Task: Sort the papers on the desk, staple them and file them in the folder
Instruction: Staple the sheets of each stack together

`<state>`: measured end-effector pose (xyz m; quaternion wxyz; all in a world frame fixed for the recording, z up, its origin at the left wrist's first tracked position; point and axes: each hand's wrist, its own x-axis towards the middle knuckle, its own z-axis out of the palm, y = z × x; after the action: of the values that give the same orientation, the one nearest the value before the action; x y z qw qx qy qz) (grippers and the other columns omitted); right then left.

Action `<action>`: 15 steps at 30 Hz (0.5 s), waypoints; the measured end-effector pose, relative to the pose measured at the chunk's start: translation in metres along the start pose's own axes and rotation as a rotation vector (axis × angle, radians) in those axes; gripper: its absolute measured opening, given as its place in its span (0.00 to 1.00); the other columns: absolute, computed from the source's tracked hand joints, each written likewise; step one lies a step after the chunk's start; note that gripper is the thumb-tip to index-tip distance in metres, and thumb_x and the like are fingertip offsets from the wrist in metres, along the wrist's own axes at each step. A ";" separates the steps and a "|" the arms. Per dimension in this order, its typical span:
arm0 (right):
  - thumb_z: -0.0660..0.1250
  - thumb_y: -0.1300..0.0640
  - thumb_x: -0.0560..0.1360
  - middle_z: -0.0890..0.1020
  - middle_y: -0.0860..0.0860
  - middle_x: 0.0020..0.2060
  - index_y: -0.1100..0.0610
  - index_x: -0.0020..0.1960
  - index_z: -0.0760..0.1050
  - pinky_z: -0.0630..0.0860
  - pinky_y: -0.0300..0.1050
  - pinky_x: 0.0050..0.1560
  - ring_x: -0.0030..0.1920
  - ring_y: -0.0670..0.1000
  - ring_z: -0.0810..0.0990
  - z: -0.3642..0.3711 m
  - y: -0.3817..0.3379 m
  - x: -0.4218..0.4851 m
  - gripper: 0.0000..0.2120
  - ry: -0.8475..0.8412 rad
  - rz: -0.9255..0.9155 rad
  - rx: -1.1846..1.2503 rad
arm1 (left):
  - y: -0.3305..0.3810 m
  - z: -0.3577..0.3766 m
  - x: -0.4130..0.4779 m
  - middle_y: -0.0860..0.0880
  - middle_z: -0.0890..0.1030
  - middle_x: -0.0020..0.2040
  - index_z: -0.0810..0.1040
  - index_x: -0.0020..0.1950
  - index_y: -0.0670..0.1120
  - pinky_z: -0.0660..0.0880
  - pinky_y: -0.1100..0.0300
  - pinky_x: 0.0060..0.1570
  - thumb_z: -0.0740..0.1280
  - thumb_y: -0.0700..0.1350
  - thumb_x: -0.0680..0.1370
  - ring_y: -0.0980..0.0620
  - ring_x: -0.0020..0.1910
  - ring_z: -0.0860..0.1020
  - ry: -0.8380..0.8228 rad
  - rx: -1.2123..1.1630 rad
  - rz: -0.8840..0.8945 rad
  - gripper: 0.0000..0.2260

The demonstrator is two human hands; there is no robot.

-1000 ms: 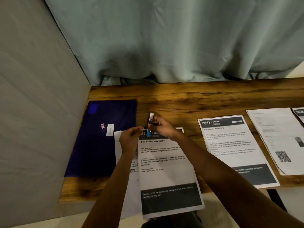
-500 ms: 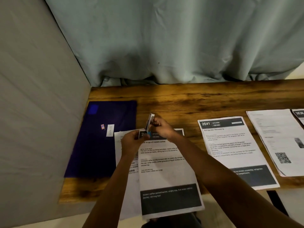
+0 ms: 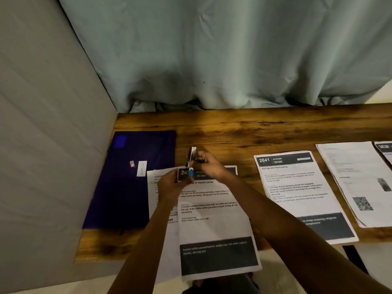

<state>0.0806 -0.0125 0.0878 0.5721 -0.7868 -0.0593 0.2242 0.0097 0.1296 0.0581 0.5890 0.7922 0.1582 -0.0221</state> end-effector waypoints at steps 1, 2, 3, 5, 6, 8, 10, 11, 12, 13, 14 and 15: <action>0.67 0.59 0.75 0.80 0.52 0.55 0.57 0.60 0.74 0.75 0.46 0.58 0.56 0.51 0.78 -0.004 -0.002 -0.001 0.13 0.000 -0.021 -0.017 | -0.001 -0.001 -0.001 0.49 0.84 0.45 0.80 0.46 0.51 0.79 0.58 0.44 0.76 0.44 0.69 0.54 0.43 0.82 -0.029 -0.029 -0.024 0.09; 0.68 0.59 0.75 0.80 0.51 0.55 0.56 0.60 0.74 0.74 0.46 0.58 0.56 0.49 0.78 -0.009 -0.003 -0.001 0.14 0.007 -0.056 -0.020 | -0.001 -0.002 -0.001 0.47 0.84 0.45 0.80 0.46 0.51 0.80 0.58 0.43 0.75 0.43 0.70 0.53 0.43 0.83 -0.041 -0.060 -0.048 0.08; 0.68 0.60 0.75 0.80 0.50 0.55 0.56 0.62 0.74 0.73 0.44 0.58 0.55 0.48 0.77 -0.013 -0.007 -0.002 0.15 0.032 -0.080 -0.023 | 0.000 -0.003 -0.002 0.46 0.84 0.46 0.80 0.46 0.49 0.81 0.59 0.41 0.74 0.42 0.71 0.52 0.42 0.83 -0.037 -0.091 -0.067 0.07; 0.66 0.62 0.75 0.79 0.52 0.57 0.58 0.66 0.71 0.73 0.42 0.59 0.57 0.48 0.77 -0.026 -0.016 -0.004 0.19 0.124 -0.113 -0.032 | -0.001 -0.002 -0.001 0.45 0.84 0.44 0.81 0.48 0.45 0.81 0.60 0.39 0.72 0.42 0.73 0.50 0.41 0.83 -0.007 -0.134 -0.098 0.05; 0.66 0.62 0.76 0.79 0.52 0.58 0.59 0.68 0.70 0.73 0.41 0.59 0.57 0.48 0.77 -0.034 -0.018 -0.003 0.21 0.180 -0.129 -0.081 | -0.002 -0.001 0.000 0.46 0.84 0.44 0.81 0.48 0.44 0.81 0.59 0.39 0.71 0.43 0.74 0.49 0.42 0.83 0.011 -0.125 -0.105 0.04; 0.65 0.59 0.77 0.77 0.50 0.55 0.58 0.68 0.70 0.74 0.33 0.50 0.52 0.47 0.77 -0.053 -0.016 -0.001 0.20 0.248 -0.101 -0.305 | -0.004 -0.001 0.003 0.47 0.84 0.43 0.80 0.46 0.48 0.81 0.53 0.44 0.70 0.45 0.75 0.48 0.43 0.83 0.029 -0.077 -0.109 0.02; 0.64 0.54 0.78 0.79 0.53 0.52 0.58 0.65 0.72 0.74 0.34 0.39 0.44 0.48 0.76 -0.070 -0.006 0.001 0.16 0.290 0.037 -0.666 | -0.005 0.000 0.004 0.46 0.84 0.44 0.79 0.45 0.49 0.81 0.49 0.47 0.70 0.47 0.76 0.48 0.42 0.83 0.040 -0.052 -0.118 0.03; 0.64 0.53 0.78 0.80 0.55 0.50 0.59 0.62 0.74 0.75 0.38 0.40 0.42 0.49 0.77 -0.076 0.001 0.001 0.15 0.310 0.113 -0.808 | -0.005 0.000 0.004 0.46 0.84 0.44 0.79 0.46 0.48 0.81 0.48 0.47 0.69 0.48 0.76 0.48 0.42 0.83 0.046 -0.050 -0.125 0.04; 0.64 0.52 0.78 0.81 0.56 0.50 0.60 0.59 0.75 0.76 0.42 0.44 0.43 0.51 0.78 -0.081 0.007 0.000 0.14 0.330 0.168 -0.894 | -0.005 0.000 0.005 0.45 0.84 0.44 0.79 0.46 0.47 0.81 0.48 0.47 0.69 0.48 0.76 0.47 0.42 0.83 0.051 -0.057 -0.134 0.04; 0.64 0.53 0.78 0.81 0.56 0.50 0.61 0.58 0.75 0.76 0.44 0.48 0.46 0.53 0.79 -0.084 0.012 -0.001 0.13 0.344 0.206 -0.935 | -0.005 0.000 0.005 0.45 0.84 0.44 0.79 0.47 0.47 0.81 0.48 0.47 0.69 0.47 0.76 0.47 0.42 0.83 0.053 -0.067 -0.143 0.04; 0.64 0.54 0.78 0.81 0.56 0.51 0.61 0.57 0.75 0.76 0.45 0.50 0.48 0.54 0.80 -0.085 0.018 -0.002 0.12 0.349 0.226 -0.964 | -0.005 0.000 0.005 0.45 0.84 0.44 0.78 0.46 0.47 0.81 0.49 0.46 0.68 0.47 0.77 0.47 0.42 0.83 0.056 -0.079 -0.152 0.04; 0.64 0.55 0.78 0.80 0.56 0.51 0.61 0.57 0.74 0.76 0.46 0.51 0.49 0.55 0.80 -0.087 0.024 -0.003 0.11 0.356 0.239 -1.000 | -0.005 0.000 0.004 0.45 0.83 0.44 0.77 0.46 0.48 0.80 0.51 0.45 0.68 0.46 0.77 0.47 0.42 0.83 0.061 -0.088 -0.162 0.03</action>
<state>0.1106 -0.0973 0.0879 0.0996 -0.9900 0.0289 0.0956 0.0125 0.1317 0.0526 0.6143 0.7506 0.2403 -0.0387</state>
